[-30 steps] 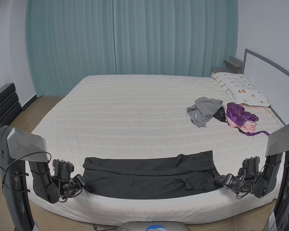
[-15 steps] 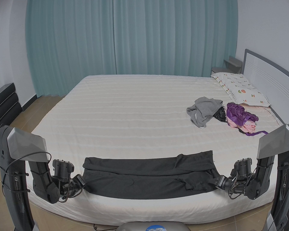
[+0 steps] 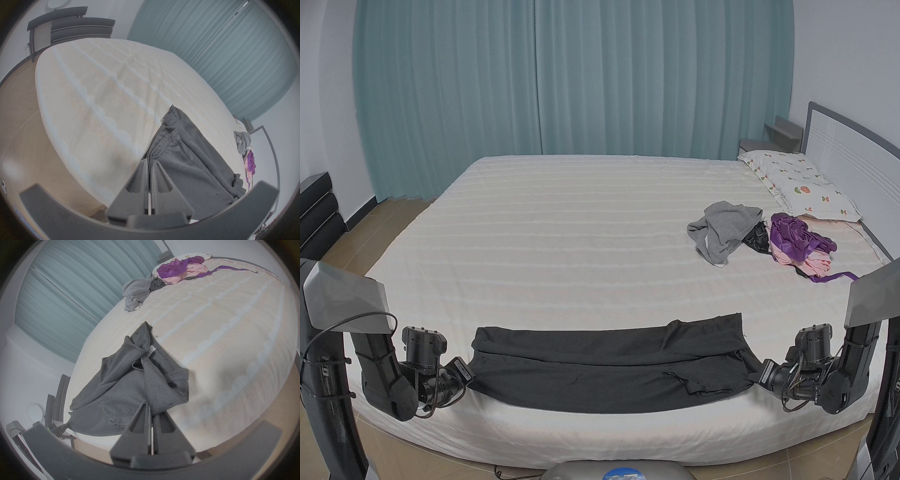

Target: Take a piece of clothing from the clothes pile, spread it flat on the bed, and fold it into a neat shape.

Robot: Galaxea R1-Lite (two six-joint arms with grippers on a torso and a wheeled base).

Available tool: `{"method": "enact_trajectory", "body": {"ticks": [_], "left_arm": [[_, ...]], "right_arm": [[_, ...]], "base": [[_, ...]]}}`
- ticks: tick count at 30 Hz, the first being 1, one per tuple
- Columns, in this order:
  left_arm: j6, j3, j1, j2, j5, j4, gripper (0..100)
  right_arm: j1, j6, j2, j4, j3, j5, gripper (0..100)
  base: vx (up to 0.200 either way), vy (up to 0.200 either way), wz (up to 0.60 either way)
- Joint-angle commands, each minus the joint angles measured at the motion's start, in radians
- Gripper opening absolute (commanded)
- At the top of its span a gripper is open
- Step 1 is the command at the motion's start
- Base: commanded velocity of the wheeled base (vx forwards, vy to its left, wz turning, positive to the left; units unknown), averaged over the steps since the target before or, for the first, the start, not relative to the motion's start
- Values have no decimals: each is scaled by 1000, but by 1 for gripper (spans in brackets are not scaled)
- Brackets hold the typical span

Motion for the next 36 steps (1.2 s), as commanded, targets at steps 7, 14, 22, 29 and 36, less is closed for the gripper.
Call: {"method": "enact_trajectory", "body": {"ticks": [7,14,22,29,36], "left_arm": [[5,7,20,-70,1,12,0],[53,43,25,-89,1,12,0],[105,71,20,-81,1,30,0],[154,79,14,-84,-1,119,0],[160,82,2,-70,-4,124,0]], "right_arm": [[-14,7,-70,1,32,6,0],[-19,-9,-85,6,69,15,0],[-23,-98,-66,6,118,32,0],[-48,-164,-26,4,124,33,0],[-43,-205,31,-2,129,35,0]], "base": [[0,0,0],[0,0,0],[0,0,0],[0,0,0],[0,0,0]]}}
